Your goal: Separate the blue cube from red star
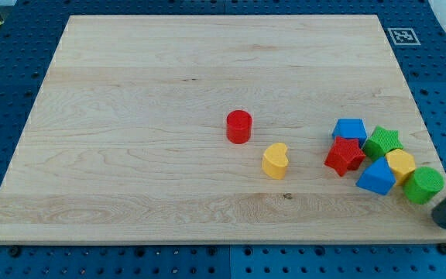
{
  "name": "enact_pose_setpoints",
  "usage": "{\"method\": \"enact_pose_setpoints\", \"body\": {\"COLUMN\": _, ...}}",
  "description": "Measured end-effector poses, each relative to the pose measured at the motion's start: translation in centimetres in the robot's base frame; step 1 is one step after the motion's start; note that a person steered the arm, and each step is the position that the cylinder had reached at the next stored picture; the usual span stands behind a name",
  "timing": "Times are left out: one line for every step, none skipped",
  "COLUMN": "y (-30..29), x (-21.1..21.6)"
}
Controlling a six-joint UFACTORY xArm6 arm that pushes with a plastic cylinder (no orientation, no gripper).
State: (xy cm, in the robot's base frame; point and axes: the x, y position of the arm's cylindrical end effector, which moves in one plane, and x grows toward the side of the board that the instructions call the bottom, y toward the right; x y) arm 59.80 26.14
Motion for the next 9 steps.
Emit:
{"method": "enact_pose_setpoints", "body": {"y": -2.3, "x": -2.4}}
{"method": "enact_pose_setpoints", "body": {"y": -2.4, "x": -2.4}}
{"method": "enact_pose_setpoints", "body": {"y": -3.0, "x": -3.3}}
{"method": "enact_pose_setpoints", "body": {"y": -4.7, "x": -5.5}}
{"method": "enact_pose_setpoints", "body": {"y": -4.8, "x": -5.8}}
{"method": "enact_pose_setpoints", "body": {"y": -5.4, "x": -6.4}}
{"method": "enact_pose_setpoints", "body": {"y": -7.9, "x": -9.4}}
{"method": "enact_pose_setpoints", "body": {"y": -11.0, "x": -12.5}}
{"method": "enact_pose_setpoints", "body": {"y": -14.6, "x": -15.1}}
